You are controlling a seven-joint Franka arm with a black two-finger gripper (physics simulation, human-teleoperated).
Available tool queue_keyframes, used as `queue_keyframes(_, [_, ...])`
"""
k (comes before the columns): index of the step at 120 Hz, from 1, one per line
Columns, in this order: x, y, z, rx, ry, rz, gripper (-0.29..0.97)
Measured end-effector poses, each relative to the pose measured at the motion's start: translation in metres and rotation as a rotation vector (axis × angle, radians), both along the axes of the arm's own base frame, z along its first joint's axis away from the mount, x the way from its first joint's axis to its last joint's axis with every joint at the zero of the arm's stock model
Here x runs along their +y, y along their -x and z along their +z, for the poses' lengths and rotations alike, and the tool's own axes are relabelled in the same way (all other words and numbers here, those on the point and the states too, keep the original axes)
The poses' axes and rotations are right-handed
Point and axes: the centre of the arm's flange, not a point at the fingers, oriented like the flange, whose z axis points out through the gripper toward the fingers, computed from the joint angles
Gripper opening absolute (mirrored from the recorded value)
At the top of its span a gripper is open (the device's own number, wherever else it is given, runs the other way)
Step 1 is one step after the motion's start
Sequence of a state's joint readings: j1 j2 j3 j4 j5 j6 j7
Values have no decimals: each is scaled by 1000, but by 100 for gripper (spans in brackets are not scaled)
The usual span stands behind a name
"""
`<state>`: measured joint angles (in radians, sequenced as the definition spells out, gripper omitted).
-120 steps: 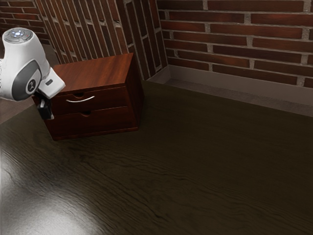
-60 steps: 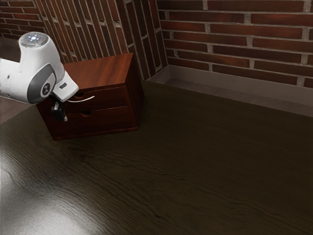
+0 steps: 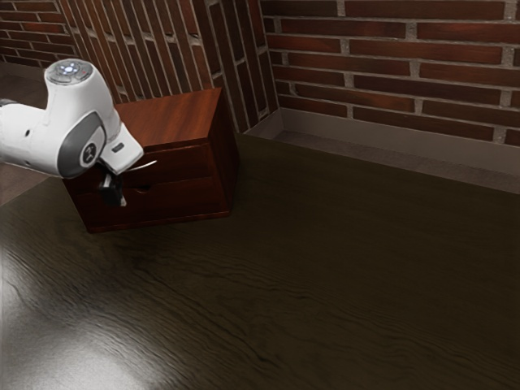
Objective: Pull the drawer handle with one arm to open the drawer
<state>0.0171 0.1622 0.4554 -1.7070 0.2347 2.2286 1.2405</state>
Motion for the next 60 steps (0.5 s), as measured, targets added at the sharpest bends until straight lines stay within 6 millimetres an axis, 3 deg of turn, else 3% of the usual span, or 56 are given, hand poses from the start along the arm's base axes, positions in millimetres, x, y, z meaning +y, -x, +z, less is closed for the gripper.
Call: queue_keyframes(60, [-29, 35, 1, -2, 70, -41, 68])
